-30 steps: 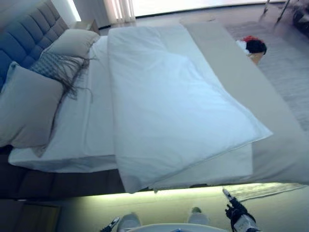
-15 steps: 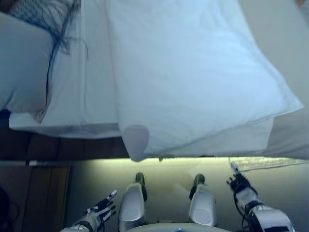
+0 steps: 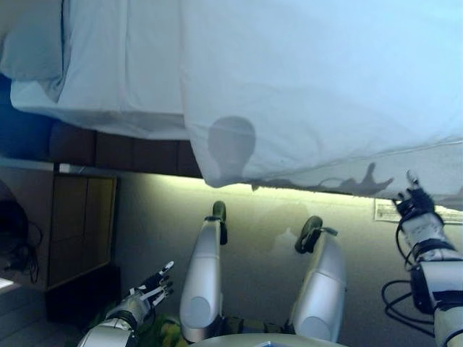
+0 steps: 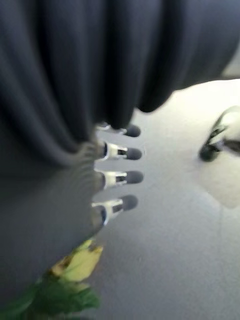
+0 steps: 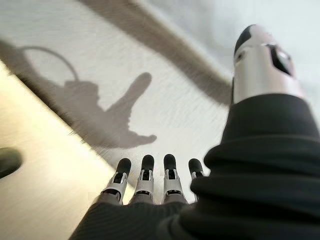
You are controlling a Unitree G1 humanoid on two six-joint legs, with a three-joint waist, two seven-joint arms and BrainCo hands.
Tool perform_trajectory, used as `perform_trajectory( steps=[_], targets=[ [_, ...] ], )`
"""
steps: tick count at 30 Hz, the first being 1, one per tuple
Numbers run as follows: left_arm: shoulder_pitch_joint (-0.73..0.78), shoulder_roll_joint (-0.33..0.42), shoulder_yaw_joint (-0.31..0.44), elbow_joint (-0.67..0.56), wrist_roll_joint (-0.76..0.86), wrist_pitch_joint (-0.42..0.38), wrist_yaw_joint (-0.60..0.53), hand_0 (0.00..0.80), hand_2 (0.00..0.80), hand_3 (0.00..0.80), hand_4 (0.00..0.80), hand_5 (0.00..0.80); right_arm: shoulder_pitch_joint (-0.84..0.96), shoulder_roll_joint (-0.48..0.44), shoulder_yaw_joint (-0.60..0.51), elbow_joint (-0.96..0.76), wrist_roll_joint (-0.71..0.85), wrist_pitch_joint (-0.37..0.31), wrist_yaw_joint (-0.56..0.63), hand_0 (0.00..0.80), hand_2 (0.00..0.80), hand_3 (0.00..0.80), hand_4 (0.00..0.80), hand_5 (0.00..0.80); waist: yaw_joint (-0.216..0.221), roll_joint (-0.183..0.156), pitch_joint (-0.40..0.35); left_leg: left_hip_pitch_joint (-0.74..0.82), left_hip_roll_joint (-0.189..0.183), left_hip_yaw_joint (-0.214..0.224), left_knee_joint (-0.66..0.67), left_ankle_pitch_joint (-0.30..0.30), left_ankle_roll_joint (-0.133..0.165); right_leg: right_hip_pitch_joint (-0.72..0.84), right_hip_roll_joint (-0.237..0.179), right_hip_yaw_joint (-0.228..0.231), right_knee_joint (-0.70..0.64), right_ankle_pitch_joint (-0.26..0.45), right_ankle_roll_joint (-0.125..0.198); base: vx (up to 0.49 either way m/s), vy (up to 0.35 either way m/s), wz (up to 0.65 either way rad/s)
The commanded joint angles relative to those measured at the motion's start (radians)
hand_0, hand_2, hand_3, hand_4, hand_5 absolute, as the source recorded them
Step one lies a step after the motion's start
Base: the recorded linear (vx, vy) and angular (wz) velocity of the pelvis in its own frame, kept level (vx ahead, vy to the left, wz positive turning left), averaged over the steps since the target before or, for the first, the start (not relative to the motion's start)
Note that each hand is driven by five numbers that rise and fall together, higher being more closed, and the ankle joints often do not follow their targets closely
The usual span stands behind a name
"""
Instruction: Make the bed neatly
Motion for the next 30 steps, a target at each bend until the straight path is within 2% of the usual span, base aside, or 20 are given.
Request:
perform_trajectory(
  steps=[1, 6, 9, 21, 22, 23, 24, 30],
  targets=[
    [0.084, 0.060, -0.014, 0.011, -0.038, -0.005, -0.032, 0.000, 0.000, 0.000, 0.000, 0.000, -0.054, -0.069, 0.011, -0.017, 0.013, 0.011, 0.081, 0.000, 0.000, 0.000, 0.000, 0.000, 0.010, 0.005, 0.005, -0.013, -0.014, 0.051, 0.003, -0.039, 0.071, 0.008, -0.010, 0.053, -0.005, 0.025, 0.019, 0.006, 0.014, 0.10],
    [0.131, 0.054, -0.009, 0.000, -0.040, -0.017, -0.070, 0.000, 0.000, 0.000, 0.000, 0.000, -0.134, -0.115, 0.043, -0.031, -0.018, 0.049, 0.186, 0.000, 0.000, 0.000, 0.000, 0.000, 0.022, 0.020, 0.002, -0.036, -0.012, 0.053, 0.019, -0.036, 0.076, -0.023, -0.016, 0.055, 0.033, 0.008, 0.010, 0.005, 0.008, 0.03],
    [0.167, 0.052, -0.011, -0.012, -0.042, -0.019, -0.087, 0.000, 0.000, 0.000, 0.000, 0.000, -0.193, -0.143, 0.064, -0.046, -0.038, 0.057, 0.209, 0.000, 0.000, 0.000, 0.000, 0.000, 0.031, 0.030, -0.003, -0.034, -0.011, 0.057, 0.017, -0.029, 0.075, -0.026, -0.022, 0.051, 0.050, -0.001, 0.005, 0.036, 0.052, 0.03],
    [0.237, 0.056, -0.005, -0.044, -0.020, -0.015, -0.129, 0.000, 0.000, 0.000, 0.000, 0.000, -0.351, -0.179, 0.130, -0.087, -0.101, 0.039, 0.198, 0.000, 0.000, 0.000, 0.000, 0.000, 0.048, 0.047, -0.009, 0.019, -0.013, 0.069, -0.010, -0.007, 0.070, 0.022, -0.032, 0.029, 0.052, -0.007, -0.003, 0.022, 0.050, 0.00],
    [0.238, 0.054, -0.007, -0.049, -0.016, -0.013, -0.132, 0.000, 0.000, 0.000, 0.000, 0.000, -0.351, -0.180, 0.132, -0.086, -0.110, 0.040, 0.195, 0.204, 0.204, 0.204, 0.204, 0.204, 0.048, 0.047, -0.009, 0.025, -0.013, 0.070, -0.012, -0.006, 0.070, 0.029, -0.032, 0.028, 0.049, -0.006, -0.003, 0.004, 0.043, -0.02],
    [0.238, 0.053, -0.007, -0.051, -0.012, -0.013, -0.137, 0.000, 0.000, 0.000, 0.000, 0.000, -0.351, -0.181, 0.132, -0.084, -0.117, 0.039, 0.195, 0.712, 0.712, 0.712, 0.712, 0.712, 0.048, 0.046, -0.008, 0.031, -0.014, 0.071, -0.014, -0.005, 0.071, 0.035, -0.032, 0.026, 0.045, -0.005, -0.004, 0.000, 0.048, -0.02],
    [0.238, 0.051, -0.015, -0.052, -0.015, -0.017, -0.141, 0.000, 0.000, 0.000, 0.000, 0.000, -0.345, -0.182, 0.129, -0.082, -0.123, 0.040, 0.206, 0.800, 0.800, 0.800, 0.800, 0.800, 0.046, 0.045, -0.008, 0.039, -0.013, 0.071, -0.018, -0.004, 0.071, 0.045, -0.032, 0.024, 0.039, -0.002, -0.004, -0.001, 0.043, -0.02],
    [0.238, 0.041, -0.034, -0.052, -0.021, -0.039, -0.140, 0.000, 0.000, 0.000, 0.000, 0.000, -0.290, -0.180, 0.105, -0.070, -0.149, 0.058, 0.239, 0.800, 0.800, 0.800, 0.800, 0.800, 0.042, 0.030, -0.017, 0.116, -0.007, 0.074, -0.060, 0.002, 0.066, 0.130, -0.034, 0.004, -0.025, 0.016, 0.004, 0.008, 0.049, -0.06]
  ],
)
